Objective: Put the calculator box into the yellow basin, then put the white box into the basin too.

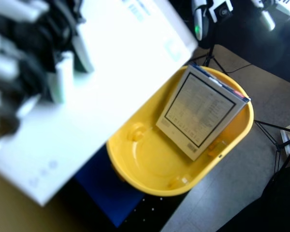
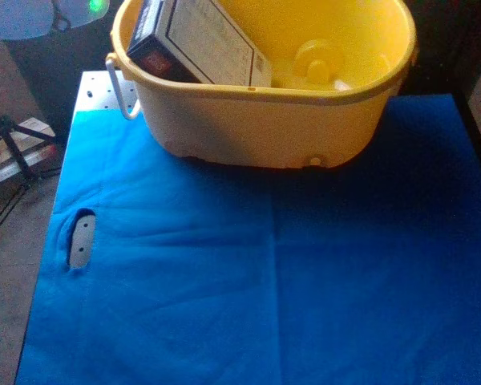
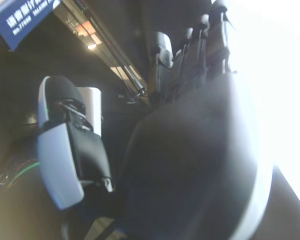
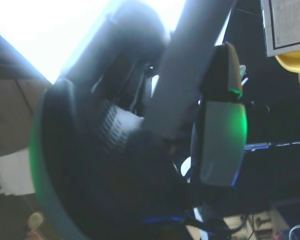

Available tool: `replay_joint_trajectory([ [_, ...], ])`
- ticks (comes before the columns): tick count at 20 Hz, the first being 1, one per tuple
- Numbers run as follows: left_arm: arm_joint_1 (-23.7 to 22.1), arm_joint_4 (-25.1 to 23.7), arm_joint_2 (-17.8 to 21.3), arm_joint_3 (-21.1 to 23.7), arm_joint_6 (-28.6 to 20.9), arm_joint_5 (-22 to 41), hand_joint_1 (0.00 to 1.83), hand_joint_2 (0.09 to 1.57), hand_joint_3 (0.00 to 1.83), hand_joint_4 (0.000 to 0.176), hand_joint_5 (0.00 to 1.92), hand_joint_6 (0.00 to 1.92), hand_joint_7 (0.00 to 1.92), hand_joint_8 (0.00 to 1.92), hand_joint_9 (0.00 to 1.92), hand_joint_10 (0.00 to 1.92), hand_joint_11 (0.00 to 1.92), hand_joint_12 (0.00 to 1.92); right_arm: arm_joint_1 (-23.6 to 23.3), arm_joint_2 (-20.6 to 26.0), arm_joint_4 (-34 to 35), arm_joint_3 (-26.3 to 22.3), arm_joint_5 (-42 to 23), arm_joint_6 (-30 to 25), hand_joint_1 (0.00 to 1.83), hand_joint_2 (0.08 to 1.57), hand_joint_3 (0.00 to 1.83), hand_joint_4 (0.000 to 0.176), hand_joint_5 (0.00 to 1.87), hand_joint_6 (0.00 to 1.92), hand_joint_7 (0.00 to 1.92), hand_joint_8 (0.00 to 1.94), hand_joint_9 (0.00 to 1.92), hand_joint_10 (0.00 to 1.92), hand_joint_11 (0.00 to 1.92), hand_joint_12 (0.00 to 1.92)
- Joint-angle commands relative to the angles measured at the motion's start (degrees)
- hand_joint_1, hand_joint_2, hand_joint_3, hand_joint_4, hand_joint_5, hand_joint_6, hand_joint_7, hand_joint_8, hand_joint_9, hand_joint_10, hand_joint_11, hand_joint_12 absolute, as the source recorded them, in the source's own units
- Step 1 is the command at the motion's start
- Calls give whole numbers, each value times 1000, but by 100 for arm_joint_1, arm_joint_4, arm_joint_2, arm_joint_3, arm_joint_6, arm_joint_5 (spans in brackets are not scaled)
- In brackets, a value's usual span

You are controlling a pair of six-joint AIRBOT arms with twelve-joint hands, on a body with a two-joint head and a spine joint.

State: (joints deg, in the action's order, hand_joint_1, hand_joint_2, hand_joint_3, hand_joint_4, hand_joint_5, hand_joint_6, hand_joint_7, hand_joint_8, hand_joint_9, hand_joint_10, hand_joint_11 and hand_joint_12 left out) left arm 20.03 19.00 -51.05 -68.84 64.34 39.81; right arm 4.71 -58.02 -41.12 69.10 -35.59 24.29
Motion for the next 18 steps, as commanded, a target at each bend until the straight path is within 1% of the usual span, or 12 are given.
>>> replay_joint_trajectory([
  [1,-79,-42,24,-13,-34,698,553,1080,10,0,158,0,0,0,0,0,5,3,-57,-83,402,50,-674,34,1148,1163,0,0,872,1111,747,911,525,1267,239,1905],
  [2,-84,-46,22,-11,-34,699,574,1076,5,0,136,0,0,0,0,0,0,0,-27,-162,425,78,-723,35,1215,1172,0,0,987,1064,748,1268,525,1420,326,1920],
  [4,-88,-46,22,-4,-49,710,504,1085,6,0,83,0,0,0,0,0,0,0,5,-309,473,142,-768,35,1225,1121,0,0,1025,935,914,1150,844,1377,711,1846],
  [5,-90,-46,17,-4,-54,710,521,1099,10,0,91,14,0,0,0,0,0,0,76,-387,575,204,-869,36,1227,1118,1,2,1007,963,940,1131,859,1415,745,1838],
  [7,-90,-46,16,-5,-55,706,506,1116,14,0,130,24,0,0,0,0,0,0,111,-462,607,252,-939,37,1206,1152,2,12,904,1179,906,1109,795,1275,650,1752],
  [8,-90,-46,16,-2,-56,717,500,1124,11,0,172,26,0,0,0,0,0,0,111,-451,608,246,-966,37,1128,1186,0,0,824,1221,625,936,543,1192,326,1795],
  [9,-84,-46,16,-1,-59,726,508,1126,9,0,191,27,8,3,0,0,1,1,111,-412,633,232,-998,37,1103,1060,0,0,626,612,750,501,604,810,313,1590],
  [10,-80,-46,17,-1,-61,727,554,1120,2,0,207,22,0,0,0,0,5,4,111,-360,637,207,-1012,37,962,1000,0,0,434,75,472,10,410,299,12,1429],
  [12,-64,-53,23,12,-98,765,612,1102,0,0,280,18,23,2,0,0,0,0,111,-242,637,152,-1015,36,878,931,0,0,329,3,316,0,324,123,3,1292],
  [14,-24,-59,49,36,-109,799,625,1110,2,0,292,10,53,8,0,0,0,0,109,-147,637,120,-1019,35,858,882,0,0,204,2,121,9,160,14,0,854],
  [15,-5,-60,55,41,-130,813,628,1123,7,0,279,3,41,2,0,0,0,0,108,-107,637,106,-1024,35,852,899,1,0,132,3,43,8,55,10,0,463],
  [18,29,-102,88,79,-210,875,657,1080,0,0,368,34,40,5,0,0,35,24,107,-33,636,85,-1025,35,799,890,3,0,163,4,39,6,31,12,0,317],
])
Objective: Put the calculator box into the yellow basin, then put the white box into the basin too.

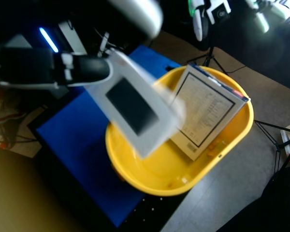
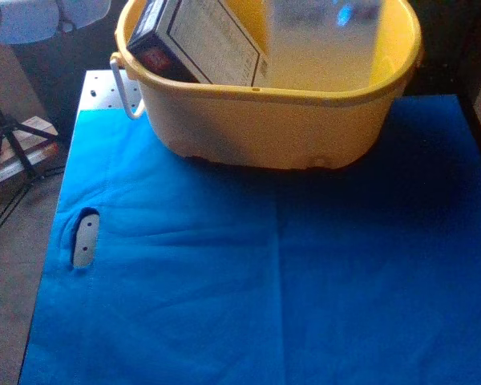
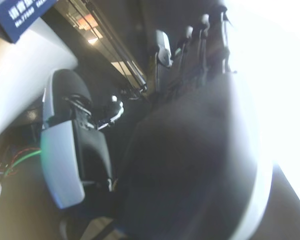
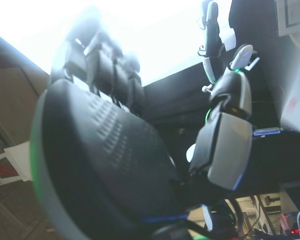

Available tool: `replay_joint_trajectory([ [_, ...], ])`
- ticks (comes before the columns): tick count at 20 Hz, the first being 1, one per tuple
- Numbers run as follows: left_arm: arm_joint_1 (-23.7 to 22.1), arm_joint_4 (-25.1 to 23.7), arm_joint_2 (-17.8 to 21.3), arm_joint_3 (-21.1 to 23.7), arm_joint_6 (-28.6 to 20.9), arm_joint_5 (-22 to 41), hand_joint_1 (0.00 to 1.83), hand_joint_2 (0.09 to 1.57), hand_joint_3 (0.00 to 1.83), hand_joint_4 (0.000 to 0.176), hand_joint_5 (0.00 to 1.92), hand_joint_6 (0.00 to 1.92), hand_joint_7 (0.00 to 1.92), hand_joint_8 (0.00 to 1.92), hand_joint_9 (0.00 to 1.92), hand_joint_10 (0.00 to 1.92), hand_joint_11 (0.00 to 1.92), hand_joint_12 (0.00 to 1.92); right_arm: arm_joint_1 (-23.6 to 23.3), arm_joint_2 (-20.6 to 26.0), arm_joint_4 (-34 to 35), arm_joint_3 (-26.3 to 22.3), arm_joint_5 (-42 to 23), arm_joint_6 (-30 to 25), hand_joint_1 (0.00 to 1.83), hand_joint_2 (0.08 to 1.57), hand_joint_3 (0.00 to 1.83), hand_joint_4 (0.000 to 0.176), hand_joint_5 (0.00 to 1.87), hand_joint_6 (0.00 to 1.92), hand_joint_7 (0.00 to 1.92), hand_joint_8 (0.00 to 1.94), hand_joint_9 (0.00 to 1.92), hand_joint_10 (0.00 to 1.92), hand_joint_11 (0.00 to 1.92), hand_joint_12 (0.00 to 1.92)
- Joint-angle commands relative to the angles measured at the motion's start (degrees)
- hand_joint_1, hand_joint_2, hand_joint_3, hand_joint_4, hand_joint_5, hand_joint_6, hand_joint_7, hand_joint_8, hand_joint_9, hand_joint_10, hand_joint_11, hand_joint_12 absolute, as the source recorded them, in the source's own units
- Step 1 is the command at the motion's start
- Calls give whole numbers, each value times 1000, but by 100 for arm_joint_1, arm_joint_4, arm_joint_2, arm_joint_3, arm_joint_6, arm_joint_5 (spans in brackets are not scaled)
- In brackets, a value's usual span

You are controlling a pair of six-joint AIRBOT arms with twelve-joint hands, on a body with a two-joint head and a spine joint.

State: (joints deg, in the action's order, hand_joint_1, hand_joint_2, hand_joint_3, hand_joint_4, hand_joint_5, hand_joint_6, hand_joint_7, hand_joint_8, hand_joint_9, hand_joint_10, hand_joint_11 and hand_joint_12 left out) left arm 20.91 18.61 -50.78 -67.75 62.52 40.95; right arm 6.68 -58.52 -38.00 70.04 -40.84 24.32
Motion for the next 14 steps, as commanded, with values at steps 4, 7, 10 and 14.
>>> replay_joint_trajectory([
  [4,-59,-88,155,45,-41,802,630,1100,0,0,351,3,47,2,0,0,6,202,-93,79,342,-29,-526,32,895,1055,23,65,444,18,33,0,0,0,0,0],
  [7,-51,-196,162,83,-72,835,636,1100,1,0,320,2,77,3,19,7,0,481,-94,217,399,-80,-563,32,796,1130,0,138,379,26,9,3,0,0,0,0],
  [10,60,-387,221,146,-346,1065,576,1125,1,0,317,1,81,1,45,11,0,708,-94,480,535,-147,-570,34,540,967,0,0,466,84,337,1865,673,1855,1038,1896],
  [14,204,-680,611,516,-580,1807,731,1079,0,50,107,25,120,9,73,18,0,1036,-86,1153,1121,-365,-1316,40,574,1040,9,0,95,20,133,9,4,280,0,1712],
])
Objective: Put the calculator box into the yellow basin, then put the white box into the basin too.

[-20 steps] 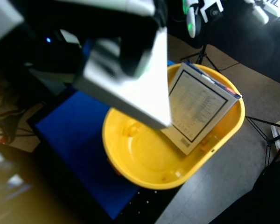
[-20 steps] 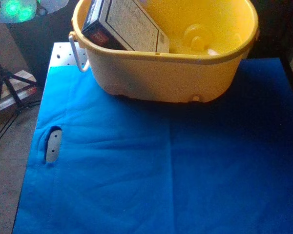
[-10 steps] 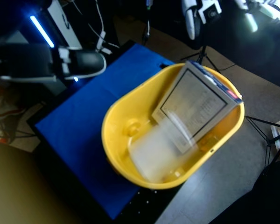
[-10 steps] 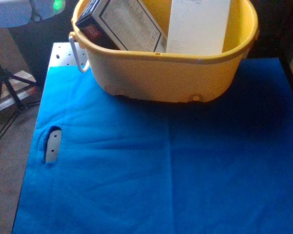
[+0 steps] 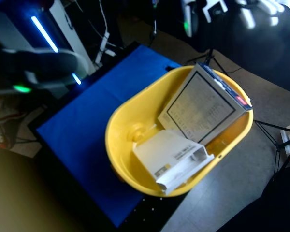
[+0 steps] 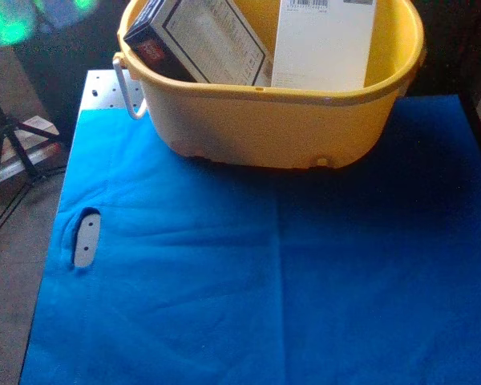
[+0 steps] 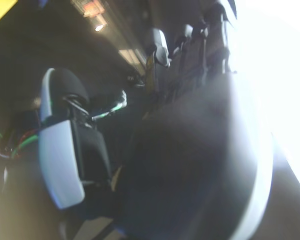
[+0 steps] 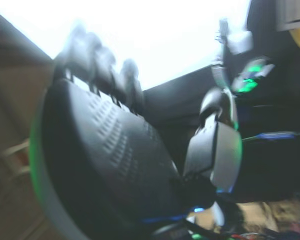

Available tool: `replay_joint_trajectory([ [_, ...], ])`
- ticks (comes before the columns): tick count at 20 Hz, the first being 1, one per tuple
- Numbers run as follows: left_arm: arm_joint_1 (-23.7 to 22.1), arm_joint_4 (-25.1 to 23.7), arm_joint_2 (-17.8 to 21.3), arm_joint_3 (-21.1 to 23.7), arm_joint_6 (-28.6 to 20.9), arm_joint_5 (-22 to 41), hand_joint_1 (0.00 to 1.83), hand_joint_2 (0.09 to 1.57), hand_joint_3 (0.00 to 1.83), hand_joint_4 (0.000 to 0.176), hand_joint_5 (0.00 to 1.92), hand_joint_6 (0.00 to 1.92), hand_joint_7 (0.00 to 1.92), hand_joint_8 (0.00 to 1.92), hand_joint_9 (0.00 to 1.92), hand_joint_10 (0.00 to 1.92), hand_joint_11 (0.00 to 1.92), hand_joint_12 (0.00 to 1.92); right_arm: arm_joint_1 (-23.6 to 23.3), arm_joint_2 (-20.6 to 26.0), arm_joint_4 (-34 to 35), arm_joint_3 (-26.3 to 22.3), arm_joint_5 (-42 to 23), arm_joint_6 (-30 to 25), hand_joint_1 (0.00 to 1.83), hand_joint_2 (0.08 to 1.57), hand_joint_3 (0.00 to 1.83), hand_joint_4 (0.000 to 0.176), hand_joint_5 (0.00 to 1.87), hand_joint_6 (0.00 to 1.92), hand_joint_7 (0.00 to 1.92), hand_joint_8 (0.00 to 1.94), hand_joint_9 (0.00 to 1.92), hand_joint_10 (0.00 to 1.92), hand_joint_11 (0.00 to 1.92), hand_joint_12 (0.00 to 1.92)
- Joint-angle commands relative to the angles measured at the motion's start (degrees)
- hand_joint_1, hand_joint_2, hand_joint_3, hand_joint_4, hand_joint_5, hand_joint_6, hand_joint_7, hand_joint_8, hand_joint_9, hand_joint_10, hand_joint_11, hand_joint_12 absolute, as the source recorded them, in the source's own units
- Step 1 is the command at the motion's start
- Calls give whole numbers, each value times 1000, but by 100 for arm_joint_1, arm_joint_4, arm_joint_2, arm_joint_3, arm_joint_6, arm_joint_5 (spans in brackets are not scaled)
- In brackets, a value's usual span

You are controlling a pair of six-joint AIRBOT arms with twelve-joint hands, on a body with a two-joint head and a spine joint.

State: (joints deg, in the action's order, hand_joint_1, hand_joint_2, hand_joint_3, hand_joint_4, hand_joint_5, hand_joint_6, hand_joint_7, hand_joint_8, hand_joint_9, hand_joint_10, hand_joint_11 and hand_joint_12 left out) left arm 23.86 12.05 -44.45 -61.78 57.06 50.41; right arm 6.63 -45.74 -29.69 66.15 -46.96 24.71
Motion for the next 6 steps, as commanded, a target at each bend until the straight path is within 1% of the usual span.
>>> replay_joint_trajectory([
  [1,-1,-61,91,46,-33,1112,718,1078,0,34,159,31,148,6,77,20,0,1018,-70,90,413,-95,-811,2,738,1007,0,0,86,5,98,0,0,200,0,1267],
  [2,152,-66,198,170,-37,1409,687,1098,5,13,172,30,151,3,93,25,0,877,-2,240,565,-152,-996,3,791,959,0,4,108,2,139,0,67,140,0,1195],
  [3,296,-64,269,251,-40,1653,689,1120,7,7,211,35,152,1,107,28,0,805,189,333,848,-163,-1302,3,787,974,3,0,143,4,193,4,168,108,0,1396],
  [4,432,-59,330,323,-53,1870,661,1140,8,0,202,22,122,0,131,33,0,882,481,406,1182,-174,-1677,3,1088,1077,7,0,268,51,373,35,284,384,0,1512],
  [5,560,-59,343,370,-73,2087,746,1133,3,0,238,30,148,6,154,39,0,940,884,505,1563,-182,-2093,4,1107,1077,1,0,290,57,412,32,234,586,0,1525],
  [6,622,-78,349,405,-73,2203,719,1136,3,0,284,37,174,7,187,41,0,1052,1198,560,1851,-189,-2420,4,1098,1078,0,7,279,46,512,64,233,671,0,1358],
])
